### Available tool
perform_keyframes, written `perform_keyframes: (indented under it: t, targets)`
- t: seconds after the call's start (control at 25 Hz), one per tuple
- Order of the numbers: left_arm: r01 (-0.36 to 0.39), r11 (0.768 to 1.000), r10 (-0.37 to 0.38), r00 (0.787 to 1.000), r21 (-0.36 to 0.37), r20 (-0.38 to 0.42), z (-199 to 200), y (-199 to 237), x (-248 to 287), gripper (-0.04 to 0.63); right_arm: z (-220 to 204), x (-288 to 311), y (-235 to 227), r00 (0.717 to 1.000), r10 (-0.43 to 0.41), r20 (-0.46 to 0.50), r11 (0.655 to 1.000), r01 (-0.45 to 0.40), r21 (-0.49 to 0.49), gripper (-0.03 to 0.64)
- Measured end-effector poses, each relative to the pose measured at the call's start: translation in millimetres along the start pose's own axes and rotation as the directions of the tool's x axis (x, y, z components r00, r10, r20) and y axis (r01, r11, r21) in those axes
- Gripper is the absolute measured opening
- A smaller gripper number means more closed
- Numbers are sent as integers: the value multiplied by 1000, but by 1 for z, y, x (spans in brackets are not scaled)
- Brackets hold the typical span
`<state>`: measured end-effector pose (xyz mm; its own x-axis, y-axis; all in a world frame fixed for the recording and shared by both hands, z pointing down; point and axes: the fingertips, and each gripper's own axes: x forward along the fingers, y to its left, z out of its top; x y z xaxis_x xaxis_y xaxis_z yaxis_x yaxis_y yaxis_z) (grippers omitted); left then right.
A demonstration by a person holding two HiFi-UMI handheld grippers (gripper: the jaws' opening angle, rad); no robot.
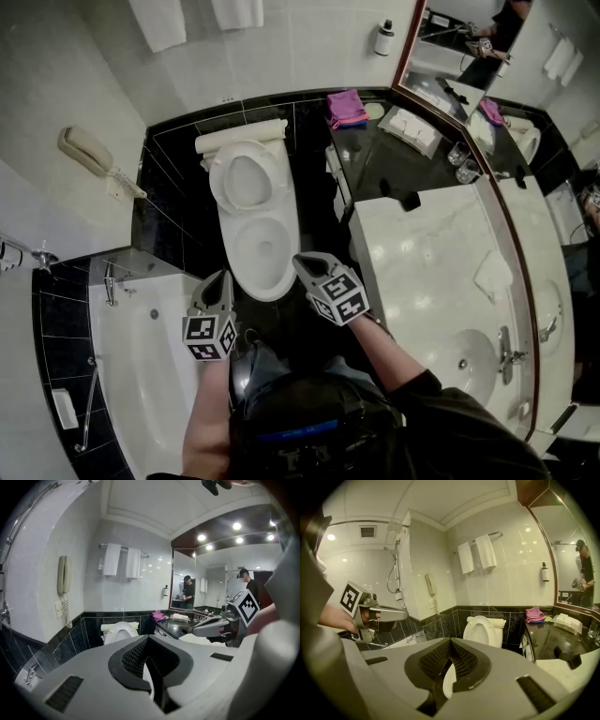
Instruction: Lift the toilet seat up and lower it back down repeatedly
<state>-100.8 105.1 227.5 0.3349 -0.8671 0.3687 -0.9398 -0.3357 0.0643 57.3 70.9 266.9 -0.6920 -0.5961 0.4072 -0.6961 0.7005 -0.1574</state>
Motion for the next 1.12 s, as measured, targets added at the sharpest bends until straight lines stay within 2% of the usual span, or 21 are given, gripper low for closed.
perform_keyframes:
  t: [0.44,0.52,0.72,0.88,1.12]
  targets:
    - [80,997,-79,995,15,-55,-5,46,67,-15,15,75,-17,997,-36,-62,998,33,-49,28]
    - [94,995,-93,994,24,-62,-5,60,83,-15,23,95,-21,997,-41,-70,998,37,-48,63]
    - [128,990,-123,989,53,-79,-3,101,120,-15,36,153,-40,993,-78,-89,996,73,-61,92]
    - [138,989,-132,988,60,-83,-1,132,144,-15,58,194,-42,991,-86,-99,994,79,-79,150]
    - [157,986,-153,985,58,-78,3,166,180,-15,71,247,-68,981,-141,-136,983,122,-139,189]
